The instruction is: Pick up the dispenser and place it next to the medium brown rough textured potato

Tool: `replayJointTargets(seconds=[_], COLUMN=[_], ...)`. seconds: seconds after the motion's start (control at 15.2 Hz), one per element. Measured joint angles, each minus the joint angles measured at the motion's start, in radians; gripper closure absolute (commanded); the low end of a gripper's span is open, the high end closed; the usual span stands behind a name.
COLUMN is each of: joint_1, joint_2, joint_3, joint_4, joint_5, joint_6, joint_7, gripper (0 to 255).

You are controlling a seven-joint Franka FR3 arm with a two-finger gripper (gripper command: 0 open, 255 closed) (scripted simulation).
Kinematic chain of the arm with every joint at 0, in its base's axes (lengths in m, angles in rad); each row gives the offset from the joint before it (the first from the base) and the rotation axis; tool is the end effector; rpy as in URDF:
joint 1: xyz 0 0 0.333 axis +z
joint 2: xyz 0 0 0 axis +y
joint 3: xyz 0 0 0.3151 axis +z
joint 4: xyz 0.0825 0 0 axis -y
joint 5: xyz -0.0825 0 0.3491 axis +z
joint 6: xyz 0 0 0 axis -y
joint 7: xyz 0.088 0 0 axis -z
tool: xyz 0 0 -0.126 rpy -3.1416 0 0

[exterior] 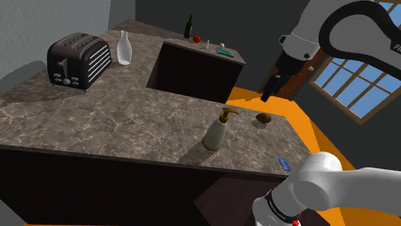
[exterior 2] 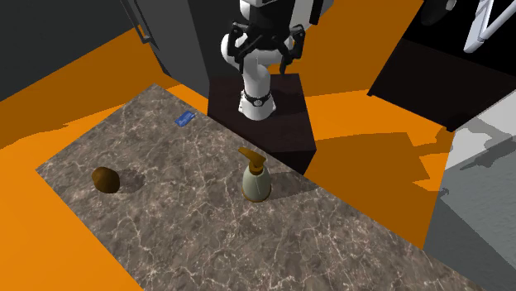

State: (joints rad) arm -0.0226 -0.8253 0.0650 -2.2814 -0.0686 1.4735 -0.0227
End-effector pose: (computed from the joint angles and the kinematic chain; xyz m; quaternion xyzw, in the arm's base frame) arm 0.2521 0.0092 0.6050 0.9981 0.0187 0.0082 0.0580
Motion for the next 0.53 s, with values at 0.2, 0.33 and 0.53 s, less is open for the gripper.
replayJointTargets(seconds=[0.2,0.33,0.53], joint_1=[0.002,0.006,0.010], joint_2=[0.024,0.059,0.127], joint_3=[-0.011,-0.021,-0.044], joint_4=[-0.017,-0.044,-0.077], joint_5=[-0.002,-0.002,-0.006], joint_6=[0.037,0.094,0.185], joint_7=[-0.014,-0.031,-0.065], gripper=[0,0,0])
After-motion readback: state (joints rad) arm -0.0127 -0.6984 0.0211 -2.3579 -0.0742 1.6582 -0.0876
